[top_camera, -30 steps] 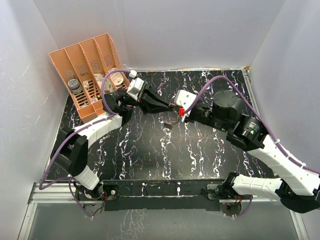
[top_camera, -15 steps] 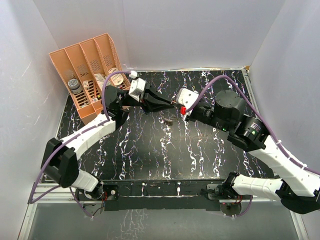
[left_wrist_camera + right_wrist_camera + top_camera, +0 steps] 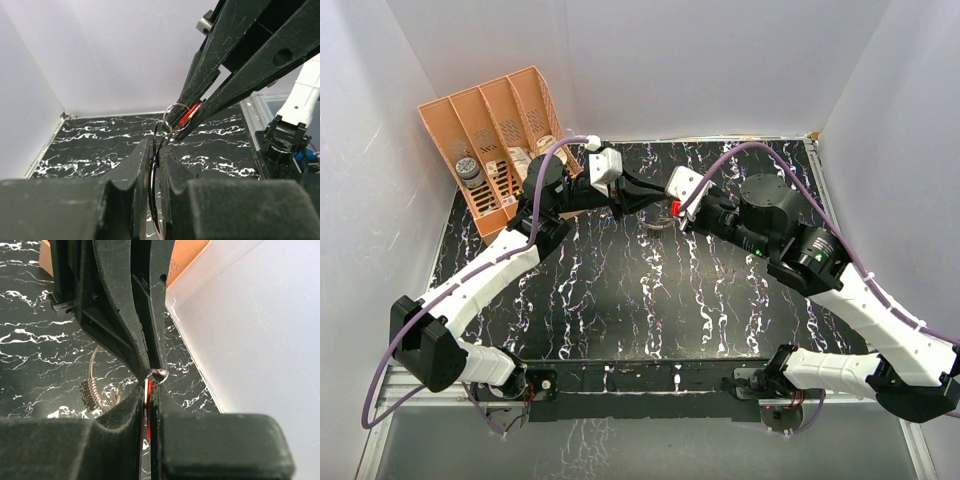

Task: Remove the keys from the keyring

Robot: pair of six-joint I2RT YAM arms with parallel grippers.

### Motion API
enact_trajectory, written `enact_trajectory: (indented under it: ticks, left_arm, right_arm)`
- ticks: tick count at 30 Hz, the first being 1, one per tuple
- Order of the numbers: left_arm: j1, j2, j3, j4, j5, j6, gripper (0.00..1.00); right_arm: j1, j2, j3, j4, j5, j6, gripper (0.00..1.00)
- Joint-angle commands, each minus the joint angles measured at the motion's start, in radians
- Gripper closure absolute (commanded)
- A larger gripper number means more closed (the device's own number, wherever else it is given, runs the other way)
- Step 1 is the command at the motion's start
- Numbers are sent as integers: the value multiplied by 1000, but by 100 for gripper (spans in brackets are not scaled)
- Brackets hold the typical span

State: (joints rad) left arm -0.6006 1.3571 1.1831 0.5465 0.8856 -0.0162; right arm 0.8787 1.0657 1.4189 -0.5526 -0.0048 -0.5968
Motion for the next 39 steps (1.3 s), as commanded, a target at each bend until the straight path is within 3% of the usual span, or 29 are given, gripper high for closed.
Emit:
enact_trajectory:
  ticks: [1, 14, 39]
  left_arm:
    - [26, -24, 55, -144, -217, 119, 100]
    - [26, -9, 95, -254, -362, 191, 100]
    - [27, 2, 116, -238, -387, 203, 100]
  right_arm:
    - [13, -27, 58, 18, -20, 12, 100]
    - [13, -2, 82, 27, -44, -21, 100]
    - [13, 113, 46, 6, -279, 5, 100]
